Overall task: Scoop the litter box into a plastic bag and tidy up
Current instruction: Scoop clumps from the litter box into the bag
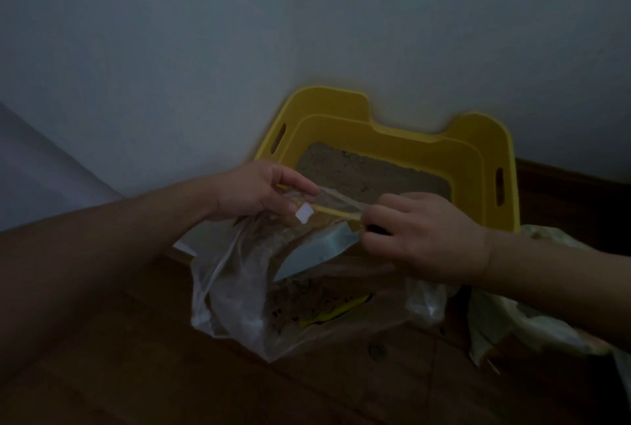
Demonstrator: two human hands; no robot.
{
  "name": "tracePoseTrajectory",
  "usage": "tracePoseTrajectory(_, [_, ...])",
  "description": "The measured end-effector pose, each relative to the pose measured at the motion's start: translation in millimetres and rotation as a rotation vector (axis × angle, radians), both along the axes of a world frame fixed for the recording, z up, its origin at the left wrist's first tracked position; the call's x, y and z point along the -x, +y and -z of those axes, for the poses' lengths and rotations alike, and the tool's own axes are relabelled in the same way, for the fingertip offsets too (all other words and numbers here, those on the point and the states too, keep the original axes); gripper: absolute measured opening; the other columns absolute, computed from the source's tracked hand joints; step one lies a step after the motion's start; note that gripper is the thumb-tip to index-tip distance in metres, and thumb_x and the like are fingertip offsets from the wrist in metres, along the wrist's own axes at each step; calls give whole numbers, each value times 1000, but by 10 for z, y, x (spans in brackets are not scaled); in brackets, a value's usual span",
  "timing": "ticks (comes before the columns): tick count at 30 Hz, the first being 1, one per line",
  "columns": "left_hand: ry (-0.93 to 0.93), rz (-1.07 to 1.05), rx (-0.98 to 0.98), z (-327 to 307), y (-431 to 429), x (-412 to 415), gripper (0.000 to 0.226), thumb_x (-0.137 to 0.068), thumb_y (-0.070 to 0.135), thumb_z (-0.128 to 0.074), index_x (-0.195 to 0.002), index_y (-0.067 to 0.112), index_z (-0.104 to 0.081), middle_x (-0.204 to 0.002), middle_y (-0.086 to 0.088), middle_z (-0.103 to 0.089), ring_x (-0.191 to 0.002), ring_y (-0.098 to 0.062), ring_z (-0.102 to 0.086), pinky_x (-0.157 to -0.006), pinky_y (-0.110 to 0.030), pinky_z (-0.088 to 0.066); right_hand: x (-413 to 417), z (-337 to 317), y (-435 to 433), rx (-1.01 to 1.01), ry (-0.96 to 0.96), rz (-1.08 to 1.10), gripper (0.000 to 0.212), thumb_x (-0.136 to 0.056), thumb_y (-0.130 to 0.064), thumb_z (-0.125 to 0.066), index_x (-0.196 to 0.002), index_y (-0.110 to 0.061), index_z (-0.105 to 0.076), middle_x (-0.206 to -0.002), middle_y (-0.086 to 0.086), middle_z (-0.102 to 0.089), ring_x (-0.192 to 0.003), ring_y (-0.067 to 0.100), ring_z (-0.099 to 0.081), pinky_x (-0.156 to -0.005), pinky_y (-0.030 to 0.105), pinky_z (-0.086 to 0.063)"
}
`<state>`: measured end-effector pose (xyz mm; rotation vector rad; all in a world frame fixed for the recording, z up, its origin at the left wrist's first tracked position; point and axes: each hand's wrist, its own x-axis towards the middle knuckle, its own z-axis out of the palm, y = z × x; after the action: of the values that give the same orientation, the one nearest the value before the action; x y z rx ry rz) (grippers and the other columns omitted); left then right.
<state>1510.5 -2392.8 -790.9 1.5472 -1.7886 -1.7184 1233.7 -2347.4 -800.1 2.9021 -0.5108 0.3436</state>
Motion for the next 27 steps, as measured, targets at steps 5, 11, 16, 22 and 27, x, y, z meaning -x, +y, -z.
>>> tracePoseTrajectory(5, [8, 12, 9, 17, -7, -2, 40, -87, -11, -62, -117, 14, -67, -74, 14, -75, -68, 1, -68, -62, -13, -51, 37, 11, -47, -55, -49, 23, 14, -90, -20, -57, -91, -11, -67, -93, 11, -64, -74, 26, -59, -53, 36, -50])
tracePoseTrajectory(11, [82, -8, 16, 79, -18, -31, 39, -78, -10, -70, -98, 23, -76, -92, -1, -78, -78, -10, -72, -66, -22, -57, 156, -49, -191, -264, -343, 191, 11, -79, -11, -70, -88, -5, -67, -88, 10, -64, -74, 26, -62, -56, 41, -52])
tracePoseTrajectory(16, [122, -12, 7, 143, -18, -59, 37, -78, -10, -72, -109, 9, -73, -104, -9, -76, -84, -14, -70, -65, -18, -53, 301, 32, -345, -395, -480, 382, 22, -81, -25, -71, -92, -8, -63, -86, 5, -60, -73, 22, -59, -59, 42, -52])
tracePoseTrajectory(22, [146, -26, -40, 148, -42, -53, 40, -72, -1, -76, -109, 13, -71, -91, 4, -77, -77, -5, -70, -66, -16, -53, 360, 159, -525, -506, -486, 644, 22, -80, -21, -78, -92, -19, -60, -88, -2, -61, -81, 20, -61, -68, 35, -52])
tracePoseTrajectory(27, [129, -53, -3, 143, -40, -42, 39, -75, -4, -77, -105, 21, -74, -105, -1, -77, -87, -12, -71, -73, -20, -56, 318, 280, -743, -633, -385, 887, 17, -81, -24, -76, -88, -19, -61, -87, -2, -63, -79, 16, -59, -68, 33, -51])
